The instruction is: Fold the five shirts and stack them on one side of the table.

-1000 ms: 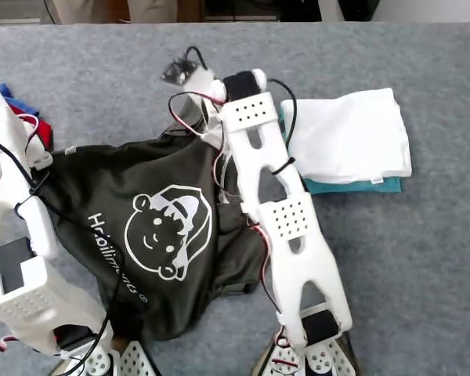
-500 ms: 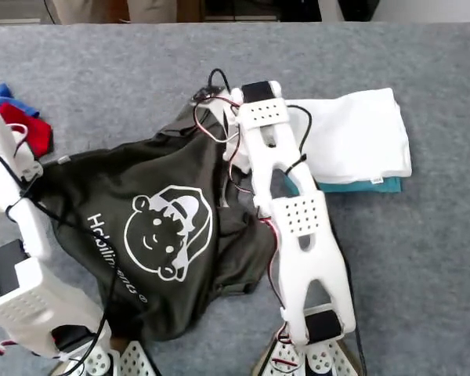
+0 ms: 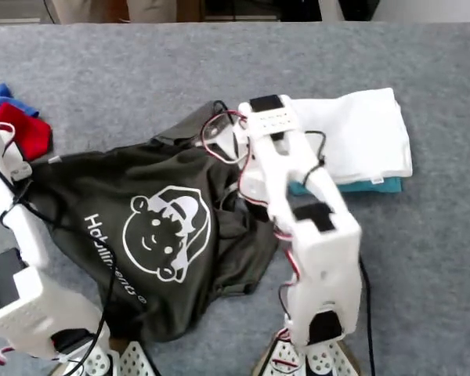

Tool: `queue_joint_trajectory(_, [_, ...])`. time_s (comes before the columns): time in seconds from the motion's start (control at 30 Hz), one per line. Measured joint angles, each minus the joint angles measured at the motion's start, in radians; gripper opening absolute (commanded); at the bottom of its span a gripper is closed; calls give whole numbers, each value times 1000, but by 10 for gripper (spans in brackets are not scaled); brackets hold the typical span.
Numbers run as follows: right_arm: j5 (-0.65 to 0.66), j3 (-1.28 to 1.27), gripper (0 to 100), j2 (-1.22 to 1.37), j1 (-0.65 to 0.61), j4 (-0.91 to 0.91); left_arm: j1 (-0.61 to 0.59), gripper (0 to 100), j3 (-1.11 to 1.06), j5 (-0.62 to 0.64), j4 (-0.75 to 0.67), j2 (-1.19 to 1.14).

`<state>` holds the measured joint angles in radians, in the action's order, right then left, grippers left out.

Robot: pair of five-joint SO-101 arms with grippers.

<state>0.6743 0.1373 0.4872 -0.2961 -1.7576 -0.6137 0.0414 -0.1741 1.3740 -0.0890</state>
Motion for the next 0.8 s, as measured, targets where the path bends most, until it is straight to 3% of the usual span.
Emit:
queue_joint_trajectory(0.23, [-29, -120, 1, -262, -6, 236, 0, 18, 0, -23, 0, 68])
queue_joint_trajectory(0.37, [-87, -124, 1, -269, -91, 394, 0, 18, 0, -23, 0, 71])
queue_joint_trajectory(0.5, [-127, -126, 1, -195, -183, 577, 0, 18, -20, -23, 0, 71])
queue_joint_trajectory(0.67, [-213, -126, 1, -34, -207, 859, 3, 18, -97, -23, 0, 71])
queue_joint_trajectory(0.8, [-244, -107, 1, 31, -207, 864, 6, 18, -114, -23, 0, 71])
